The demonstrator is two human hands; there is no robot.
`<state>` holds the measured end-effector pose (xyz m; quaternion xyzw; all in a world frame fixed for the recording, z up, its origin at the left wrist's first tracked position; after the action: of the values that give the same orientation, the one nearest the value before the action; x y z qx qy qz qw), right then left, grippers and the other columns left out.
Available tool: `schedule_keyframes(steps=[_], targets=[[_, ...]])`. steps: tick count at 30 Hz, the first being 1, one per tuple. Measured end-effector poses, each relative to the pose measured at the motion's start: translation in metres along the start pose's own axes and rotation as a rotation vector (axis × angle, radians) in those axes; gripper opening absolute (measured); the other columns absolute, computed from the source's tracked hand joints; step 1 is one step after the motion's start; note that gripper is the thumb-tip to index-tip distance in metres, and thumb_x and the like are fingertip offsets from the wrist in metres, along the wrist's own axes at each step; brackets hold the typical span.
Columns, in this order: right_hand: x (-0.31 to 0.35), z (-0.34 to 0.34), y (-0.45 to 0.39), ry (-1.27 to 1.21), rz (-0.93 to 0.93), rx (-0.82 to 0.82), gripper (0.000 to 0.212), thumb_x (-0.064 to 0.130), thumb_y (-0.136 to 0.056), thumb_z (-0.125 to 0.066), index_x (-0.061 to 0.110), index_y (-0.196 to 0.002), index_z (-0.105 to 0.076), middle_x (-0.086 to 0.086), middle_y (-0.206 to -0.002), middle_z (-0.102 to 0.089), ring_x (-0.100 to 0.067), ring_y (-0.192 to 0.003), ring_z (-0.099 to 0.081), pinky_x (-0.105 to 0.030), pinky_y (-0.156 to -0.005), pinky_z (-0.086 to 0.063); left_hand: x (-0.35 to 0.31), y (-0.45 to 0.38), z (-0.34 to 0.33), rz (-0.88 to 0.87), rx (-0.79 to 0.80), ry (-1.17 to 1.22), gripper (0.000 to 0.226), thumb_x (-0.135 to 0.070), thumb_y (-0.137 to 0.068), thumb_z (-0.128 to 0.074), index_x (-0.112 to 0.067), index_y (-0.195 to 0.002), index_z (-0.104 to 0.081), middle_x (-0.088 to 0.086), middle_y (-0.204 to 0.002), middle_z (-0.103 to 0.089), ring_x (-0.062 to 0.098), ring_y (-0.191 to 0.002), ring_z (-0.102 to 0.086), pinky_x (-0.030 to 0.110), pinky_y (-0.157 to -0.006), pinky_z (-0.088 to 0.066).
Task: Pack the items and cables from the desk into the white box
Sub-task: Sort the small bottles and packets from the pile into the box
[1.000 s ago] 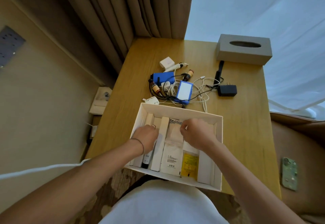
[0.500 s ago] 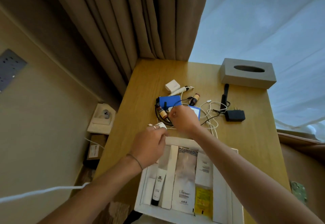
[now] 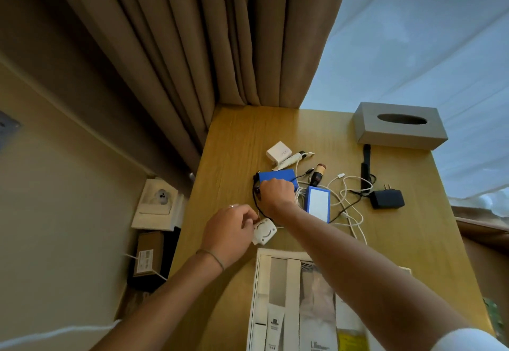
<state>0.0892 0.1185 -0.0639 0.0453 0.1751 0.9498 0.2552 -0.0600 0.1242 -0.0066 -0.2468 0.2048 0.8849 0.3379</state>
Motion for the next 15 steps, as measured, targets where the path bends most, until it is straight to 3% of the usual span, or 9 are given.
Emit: schedule_keyframes(steps=[2, 6, 11, 15], targets=[[-0.001, 0.0, -0.005, -0.074, -0.029, 0.007, 0.007, 0.019, -0.094, -0.059, 0.015, -0.089, -0.062, -0.002, -0.076, -0.057, -0.02, -0.068, -0.054, -0.031, -0.058, -0.039, 0.006, -0.005, -0.002, 0.006, 0.016, -0.004, 0.018, -0.019, -0.096, -0.056, -0.029, -0.098, -0.071, -0.015, -0.096, -0.064, 0.002, -0.087, -0.06, 0.031, -0.078, -0.057], [-0.024, 0.01, -0.003, -0.432, -0.145, -0.006, 0.033, 0.038, -0.086, -0.064, 0.017, -0.068, -0.044, 0.0, -0.064, -0.05, -0.017, -0.055, -0.047, -0.029, -0.049, -0.034, 0.008, -0.019, -0.007, 0.009, 0.054, -0.005, 0.018, -0.018, -0.096, -0.056, -0.028, -0.099, -0.071, -0.012, -0.097, -0.066, 0.002, -0.085, -0.061, 0.03, -0.076, -0.057], [-0.088, 0.015, 0.015, -0.849, -0.304, -0.052, 0.029, 0.037, -0.078, -0.067, 0.011, -0.065, -0.062, -0.001, -0.055, -0.06, -0.012, -0.047, -0.051, -0.026, -0.048, -0.039, -0.023, -0.056, -0.023, -0.024, 0.097, 0.034, 0.02, -0.016, -0.097, -0.054, -0.026, -0.101, -0.071, -0.008, -0.09, -0.069, 0.006, -0.075, -0.063, 0.029, -0.067, -0.057], [-0.144, 0.013, 0.032, -0.977, -0.427, -0.137, 0.022, 0.032, -0.084, -0.065, 0.015, -0.069, -0.067, 0.007, -0.055, -0.063, -0.002, -0.038, -0.053, -0.019, -0.042, -0.039, -0.058, -0.1, -0.049, -0.053, 0.119, 0.109, 0.023, -0.011, -0.094, -0.053, -0.02, -0.106, -0.071, -0.003, -0.096, -0.072, 0.014, -0.086, -0.066, 0.034, -0.078, -0.058]])
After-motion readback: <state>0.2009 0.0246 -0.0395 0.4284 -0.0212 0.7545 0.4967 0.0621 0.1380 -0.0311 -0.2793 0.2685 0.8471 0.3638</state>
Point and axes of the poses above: each hand's wrist, its own y-axis away from the middle knuckle, its own z-axis out of the back of the hand, x = y × z, the point moved 5 cm from there along -y, towards the middle knuckle
